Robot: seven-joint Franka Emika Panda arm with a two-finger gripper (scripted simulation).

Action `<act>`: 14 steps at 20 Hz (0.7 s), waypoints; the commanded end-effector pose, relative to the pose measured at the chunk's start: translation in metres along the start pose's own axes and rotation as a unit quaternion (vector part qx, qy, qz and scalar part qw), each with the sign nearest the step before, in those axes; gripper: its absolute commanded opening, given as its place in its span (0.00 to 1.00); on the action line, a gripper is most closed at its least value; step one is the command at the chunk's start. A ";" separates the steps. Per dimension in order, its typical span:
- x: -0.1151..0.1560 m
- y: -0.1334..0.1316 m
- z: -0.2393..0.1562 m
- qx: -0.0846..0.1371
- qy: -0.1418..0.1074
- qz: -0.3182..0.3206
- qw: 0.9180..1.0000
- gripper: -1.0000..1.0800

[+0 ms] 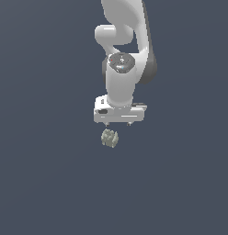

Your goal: Pick up the object and move it to a goal position.

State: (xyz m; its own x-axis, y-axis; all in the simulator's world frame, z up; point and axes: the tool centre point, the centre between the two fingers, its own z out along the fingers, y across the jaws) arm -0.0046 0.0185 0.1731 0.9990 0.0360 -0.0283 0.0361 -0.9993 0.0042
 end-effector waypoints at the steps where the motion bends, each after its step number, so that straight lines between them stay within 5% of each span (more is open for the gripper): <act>1: 0.001 -0.004 -0.002 0.001 0.002 -0.003 1.000 0.96; 14: 0.001 0.000 0.002 0.000 0.002 -0.045 0.999 0.96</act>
State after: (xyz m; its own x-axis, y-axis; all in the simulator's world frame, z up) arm -0.0036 0.0189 0.1722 0.9939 0.1070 -0.0250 0.1070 -0.9943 0.0016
